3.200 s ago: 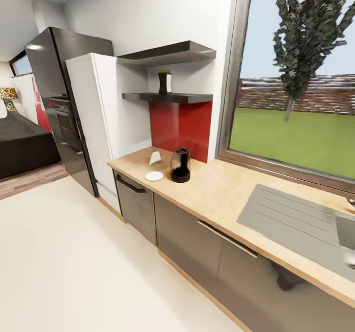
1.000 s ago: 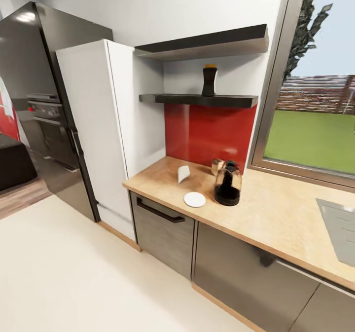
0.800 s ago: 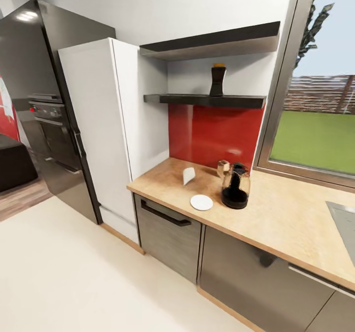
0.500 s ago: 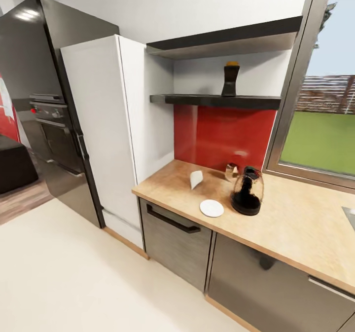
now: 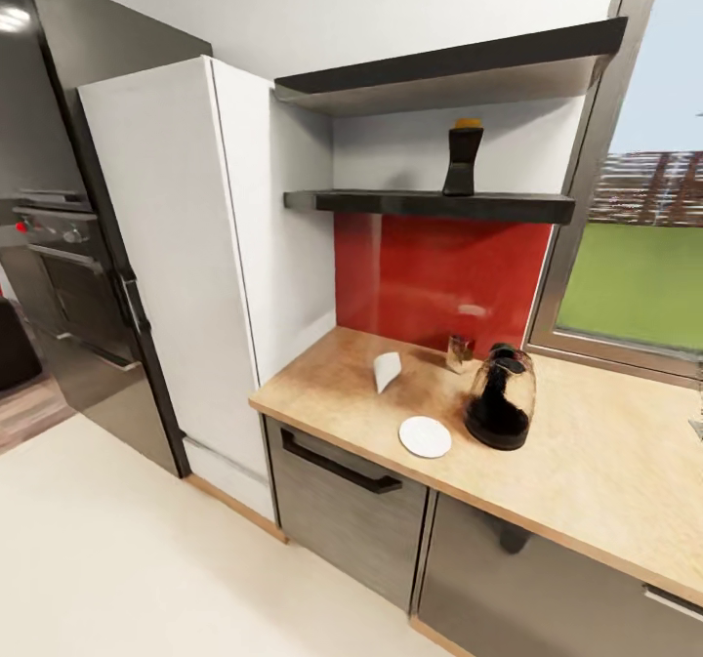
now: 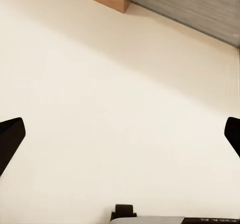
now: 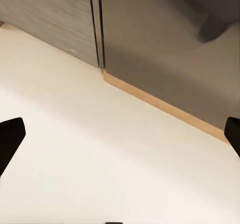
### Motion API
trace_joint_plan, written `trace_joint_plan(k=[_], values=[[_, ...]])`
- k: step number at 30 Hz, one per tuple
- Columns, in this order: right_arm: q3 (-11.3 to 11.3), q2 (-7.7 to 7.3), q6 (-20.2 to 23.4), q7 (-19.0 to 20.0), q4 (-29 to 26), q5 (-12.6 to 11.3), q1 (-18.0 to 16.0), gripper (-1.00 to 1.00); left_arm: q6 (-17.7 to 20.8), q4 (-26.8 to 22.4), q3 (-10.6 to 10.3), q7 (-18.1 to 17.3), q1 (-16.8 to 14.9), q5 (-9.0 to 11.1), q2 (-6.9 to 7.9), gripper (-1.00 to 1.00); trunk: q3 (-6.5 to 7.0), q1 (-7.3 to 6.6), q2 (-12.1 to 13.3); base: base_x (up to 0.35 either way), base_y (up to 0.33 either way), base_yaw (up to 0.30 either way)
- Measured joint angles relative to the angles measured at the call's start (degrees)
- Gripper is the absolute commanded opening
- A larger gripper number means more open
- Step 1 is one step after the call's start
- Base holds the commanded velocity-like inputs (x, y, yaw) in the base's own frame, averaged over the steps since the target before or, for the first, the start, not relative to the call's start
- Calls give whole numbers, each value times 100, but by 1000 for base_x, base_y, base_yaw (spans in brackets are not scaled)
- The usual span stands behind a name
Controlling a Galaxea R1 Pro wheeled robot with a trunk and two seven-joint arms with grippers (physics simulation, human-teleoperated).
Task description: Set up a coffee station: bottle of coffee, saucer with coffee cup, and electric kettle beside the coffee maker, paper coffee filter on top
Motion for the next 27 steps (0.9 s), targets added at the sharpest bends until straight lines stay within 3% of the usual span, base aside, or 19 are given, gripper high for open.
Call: trace_joint_plan(k=[11,27], values=[[2,0,0,0,2,0,-2,100,-1,-1,1,0,-1,0,0,100,53,2,-1,186,164,-224],[3,0,0,0,6,0,-3,100,-3,-1,2,0,0,0,0,100,133,3,-1,14,295,-225]])
